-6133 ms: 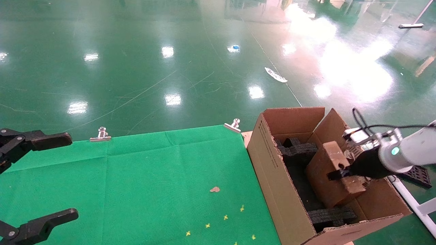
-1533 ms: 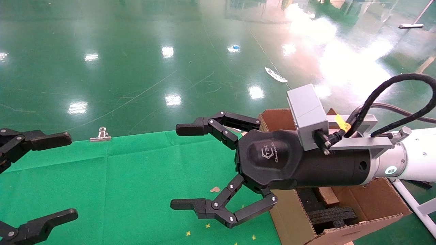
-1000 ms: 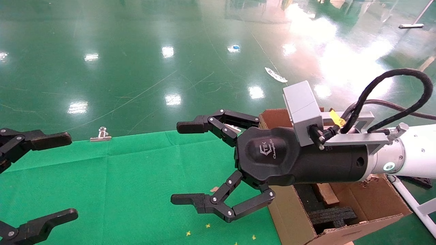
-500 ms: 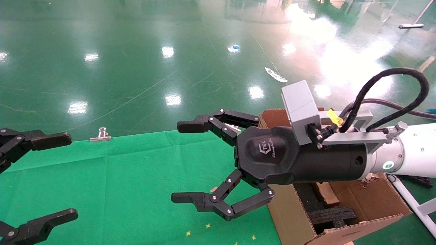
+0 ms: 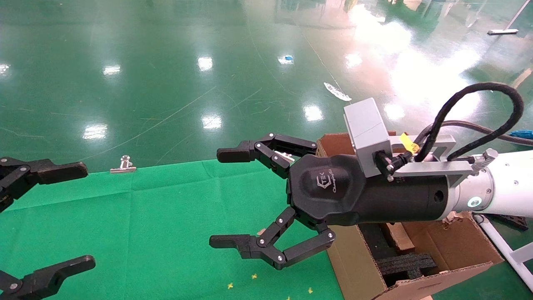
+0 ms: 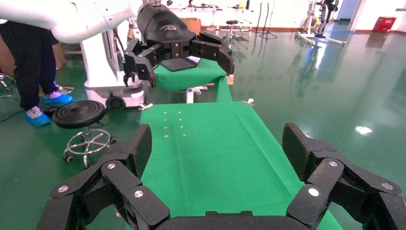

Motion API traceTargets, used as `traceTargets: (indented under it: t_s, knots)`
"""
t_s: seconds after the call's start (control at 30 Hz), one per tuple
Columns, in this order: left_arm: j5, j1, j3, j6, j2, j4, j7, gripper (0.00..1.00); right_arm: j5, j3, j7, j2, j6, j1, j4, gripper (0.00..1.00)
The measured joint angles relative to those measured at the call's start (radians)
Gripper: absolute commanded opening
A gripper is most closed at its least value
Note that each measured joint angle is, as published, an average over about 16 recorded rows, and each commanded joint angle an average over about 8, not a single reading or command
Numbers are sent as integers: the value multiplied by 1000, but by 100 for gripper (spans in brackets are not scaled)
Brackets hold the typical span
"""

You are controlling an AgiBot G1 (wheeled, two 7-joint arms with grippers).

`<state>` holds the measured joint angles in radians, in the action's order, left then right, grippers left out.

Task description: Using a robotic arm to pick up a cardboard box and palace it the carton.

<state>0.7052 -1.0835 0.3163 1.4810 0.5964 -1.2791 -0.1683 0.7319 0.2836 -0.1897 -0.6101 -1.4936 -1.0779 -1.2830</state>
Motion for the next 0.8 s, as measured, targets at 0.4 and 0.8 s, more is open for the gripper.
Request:
traceTargets:
  t_s: [0.4,0.8]
  knots:
    - [0,0,0,0,0,0,0,100,1,1,0,0,1,-1,0,100]
    - [0,0,0,0,0,0,0,100,1,1,0,0,1,-1,0,100]
